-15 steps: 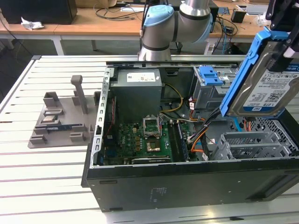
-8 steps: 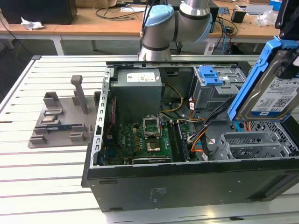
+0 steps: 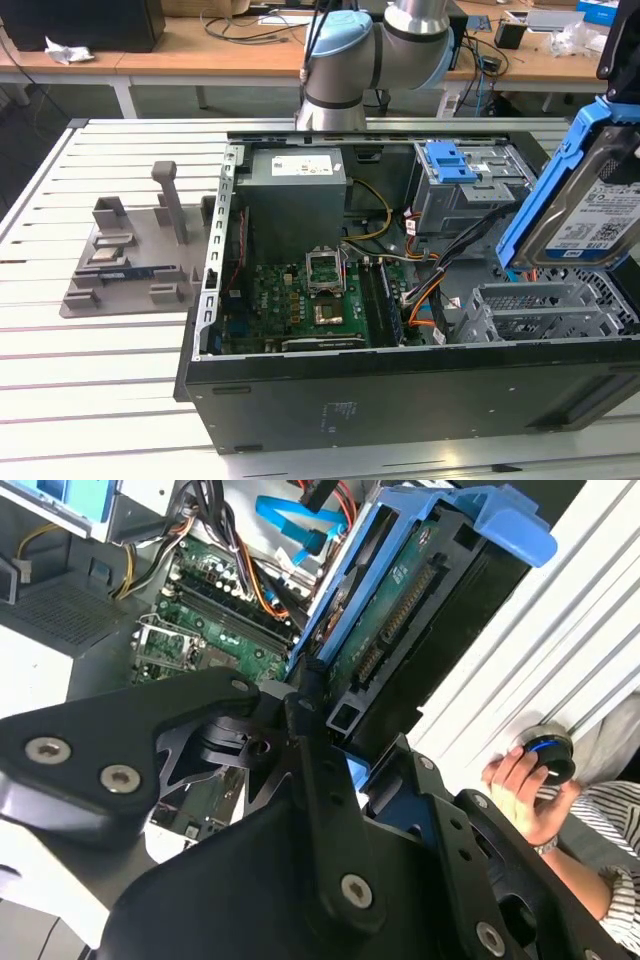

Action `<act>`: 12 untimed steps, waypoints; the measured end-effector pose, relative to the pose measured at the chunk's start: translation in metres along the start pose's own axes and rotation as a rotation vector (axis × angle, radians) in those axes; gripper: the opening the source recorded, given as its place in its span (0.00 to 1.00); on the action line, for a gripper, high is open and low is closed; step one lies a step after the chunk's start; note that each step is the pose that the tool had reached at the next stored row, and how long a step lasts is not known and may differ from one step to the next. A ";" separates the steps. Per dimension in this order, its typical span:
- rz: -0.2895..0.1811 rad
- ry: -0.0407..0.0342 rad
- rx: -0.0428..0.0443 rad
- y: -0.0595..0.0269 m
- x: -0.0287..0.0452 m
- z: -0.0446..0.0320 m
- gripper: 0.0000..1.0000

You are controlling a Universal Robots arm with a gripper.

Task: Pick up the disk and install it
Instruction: 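Pick up the disk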

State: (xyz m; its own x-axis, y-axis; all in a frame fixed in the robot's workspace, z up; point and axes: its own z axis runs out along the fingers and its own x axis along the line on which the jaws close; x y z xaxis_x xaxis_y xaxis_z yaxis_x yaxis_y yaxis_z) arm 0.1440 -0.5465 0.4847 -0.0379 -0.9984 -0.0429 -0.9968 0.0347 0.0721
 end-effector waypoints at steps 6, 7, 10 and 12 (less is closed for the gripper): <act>0.001 0.0001 0.0000 0.0020 0.0032 0.0126 0.36; 0.001 0.0001 0.0000 0.0032 0.0034 0.0144 0.36; 0.001 0.0003 0.0000 0.0030 0.0036 0.0213 0.36; 0.001 0.0002 0.0000 0.0028 0.0037 0.0229 0.36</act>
State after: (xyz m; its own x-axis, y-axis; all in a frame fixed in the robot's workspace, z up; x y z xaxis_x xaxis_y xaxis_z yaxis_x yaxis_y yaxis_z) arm 0.1394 -0.5490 0.4619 -0.0386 -0.9983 -0.0427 -0.9968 0.0355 0.0721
